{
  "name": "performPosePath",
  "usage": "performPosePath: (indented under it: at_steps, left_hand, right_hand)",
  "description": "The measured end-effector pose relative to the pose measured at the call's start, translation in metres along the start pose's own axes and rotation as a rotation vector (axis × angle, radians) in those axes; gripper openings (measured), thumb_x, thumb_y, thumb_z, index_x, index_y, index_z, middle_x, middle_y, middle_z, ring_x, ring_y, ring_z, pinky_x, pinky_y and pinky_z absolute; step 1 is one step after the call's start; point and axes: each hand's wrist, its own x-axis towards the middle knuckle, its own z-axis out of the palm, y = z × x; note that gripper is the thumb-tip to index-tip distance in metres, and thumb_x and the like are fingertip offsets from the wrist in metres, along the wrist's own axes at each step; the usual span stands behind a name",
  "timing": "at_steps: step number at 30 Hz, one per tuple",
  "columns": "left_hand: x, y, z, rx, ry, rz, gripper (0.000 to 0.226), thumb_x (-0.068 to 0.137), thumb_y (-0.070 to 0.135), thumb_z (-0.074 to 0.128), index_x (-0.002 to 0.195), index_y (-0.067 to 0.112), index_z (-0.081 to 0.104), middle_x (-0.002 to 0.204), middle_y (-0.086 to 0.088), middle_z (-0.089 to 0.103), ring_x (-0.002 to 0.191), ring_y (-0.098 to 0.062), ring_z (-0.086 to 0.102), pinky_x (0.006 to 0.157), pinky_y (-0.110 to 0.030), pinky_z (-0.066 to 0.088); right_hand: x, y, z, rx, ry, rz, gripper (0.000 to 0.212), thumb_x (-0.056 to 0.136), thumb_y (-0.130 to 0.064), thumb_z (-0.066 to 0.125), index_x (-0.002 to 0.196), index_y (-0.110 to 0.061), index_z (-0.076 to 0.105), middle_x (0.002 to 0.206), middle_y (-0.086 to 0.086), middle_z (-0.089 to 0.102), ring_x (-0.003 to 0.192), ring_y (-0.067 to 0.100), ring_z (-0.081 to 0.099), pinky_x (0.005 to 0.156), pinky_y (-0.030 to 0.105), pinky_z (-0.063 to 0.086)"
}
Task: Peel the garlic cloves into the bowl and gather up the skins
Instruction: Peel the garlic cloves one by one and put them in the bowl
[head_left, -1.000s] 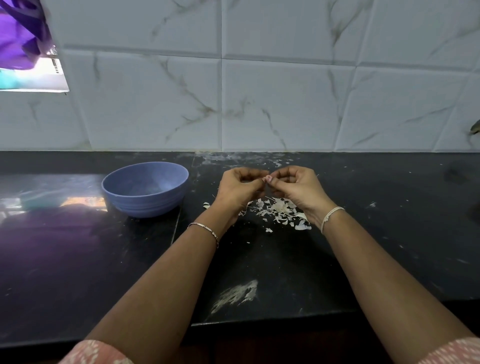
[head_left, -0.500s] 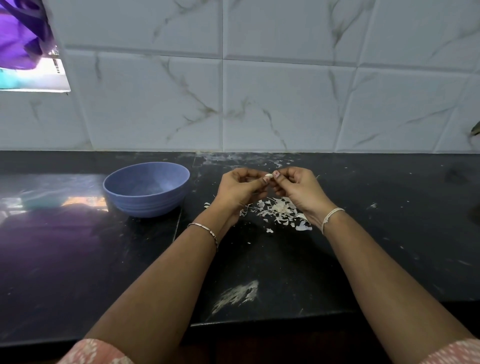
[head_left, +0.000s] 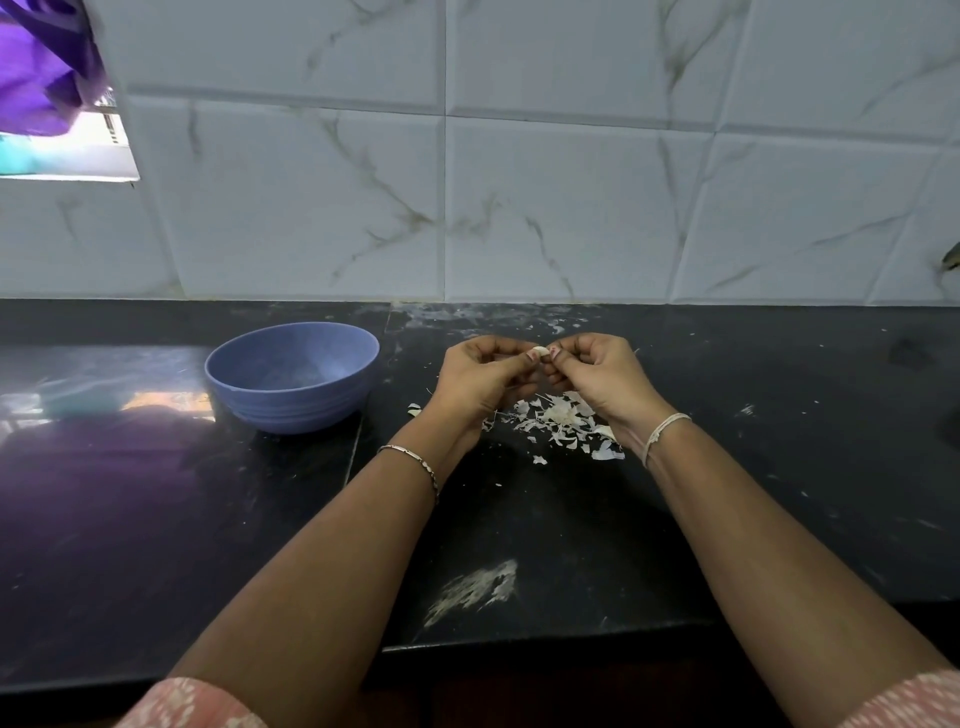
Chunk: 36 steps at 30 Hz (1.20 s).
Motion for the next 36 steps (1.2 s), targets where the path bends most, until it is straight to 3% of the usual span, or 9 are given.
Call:
performPosePath:
  at_steps: [5, 9, 13, 17, 22, 26, 31, 36]
  left_hand:
    - [0.0005, 0.0005, -0.0015, -0.067, 0.007, -0.058, 0.006, 0.086, -0.002, 0.069, 0.083, 0.003, 0.068, 0.07, -0.008, 0.071, 0.063, -0.012, 0.069, 0.065, -0.025, 0.06]
    - [0.0012, 0.0009, -0.0037, -0.076, 0.041, -0.068, 0.005, 0.085, -0.001, 0.069, 0.082, 0.002, 0.068, 0.066, -0.006, 0.071, 0.06, -0.011, 0.067, 0.065, -0.025, 0.059]
    - [0.0009, 0.0005, -0.0033, -0.072, 0.066, -0.073, 0.004, 0.084, -0.002, 0.071, 0.081, 0.0, 0.068, 0.069, -0.008, 0.068, 0.061, -0.012, 0.065, 0.064, -0.026, 0.06]
    - [0.0, 0.0004, -0.002, -0.076, 0.064, -0.081, 0.005, 0.084, -0.002, 0.07, 0.089, -0.002, 0.069, 0.073, -0.009, 0.069, 0.062, -0.013, 0.066, 0.062, -0.024, 0.06]
    - [-0.0031, 0.0013, 0.0005, -0.038, 0.052, -0.085, 0.007, 0.082, -0.002, 0.072, 0.089, -0.003, 0.069, 0.072, -0.01, 0.068, 0.06, -0.011, 0.066, 0.055, -0.021, 0.056]
    - [-0.0025, 0.0007, 0.0003, 0.01, 0.055, -0.079, 0.01, 0.083, 0.002, 0.073, 0.089, -0.005, 0.069, 0.074, -0.012, 0.068, 0.062, -0.013, 0.067, 0.06, -0.023, 0.058]
    - [-0.0014, 0.0021, 0.0005, 0.054, 0.05, -0.051, 0.008, 0.084, -0.001, 0.07, 0.091, -0.006, 0.069, 0.067, -0.007, 0.067, 0.056, -0.009, 0.066, 0.055, -0.021, 0.055]
    - [0.0, 0.0042, -0.001, 0.138, 0.045, -0.034, 0.004, 0.085, 0.0, 0.068, 0.083, 0.003, 0.071, 0.068, -0.005, 0.064, 0.055, -0.007, 0.061, 0.067, -0.027, 0.057]
  right_hand:
    - [-0.0004, 0.0002, 0.0009, 0.074, -0.009, 0.03, 0.012, 0.097, -0.003, 0.056, 0.1, 0.003, 0.066, 0.078, 0.009, 0.067, 0.066, 0.01, 0.062, 0.061, 0.014, 0.053]
    - [-0.0032, -0.002, -0.001, 0.074, -0.023, -0.014, 0.009, 0.094, -0.007, 0.062, 0.094, -0.005, 0.07, 0.089, 0.015, 0.072, 0.078, 0.015, 0.068, 0.074, 0.021, 0.058]
    - [-0.0018, -0.0004, -0.0013, -0.213, 0.076, -0.163, 0.005, 0.085, -0.009, 0.073, 0.089, -0.011, 0.075, 0.083, 0.004, 0.074, 0.079, 0.013, 0.069, 0.076, 0.023, 0.058]
    - [-0.0033, -0.0015, -0.0014, -0.471, 0.119, -0.281, 0.006, 0.083, -0.015, 0.071, 0.086, -0.016, 0.076, 0.074, -0.008, 0.071, 0.069, 0.005, 0.066, 0.07, 0.018, 0.055]
    - [-0.0075, -0.0052, -0.0001, -0.643, 0.16, -0.378, 0.004, 0.077, -0.022, 0.071, 0.075, -0.02, 0.073, 0.064, -0.012, 0.065, 0.062, 0.004, 0.062, 0.063, 0.022, 0.052]
    - [-0.0093, -0.0082, 0.0029, -0.762, 0.201, -0.436, 0.006, 0.076, -0.025, 0.069, 0.071, -0.02, 0.069, 0.061, -0.012, 0.058, 0.062, 0.007, 0.056, 0.06, 0.023, 0.041]
    - [-0.0082, -0.0073, 0.0008, -0.671, 0.201, -0.397, 0.007, 0.074, -0.024, 0.07, 0.07, -0.019, 0.07, 0.057, -0.013, 0.058, 0.058, 0.005, 0.057, 0.057, 0.02, 0.043]
    - [-0.0079, -0.0065, -0.0002, -0.606, 0.193, -0.376, 0.007, 0.073, -0.024, 0.073, 0.066, -0.022, 0.07, 0.058, -0.013, 0.061, 0.057, 0.003, 0.057, 0.057, 0.022, 0.045]
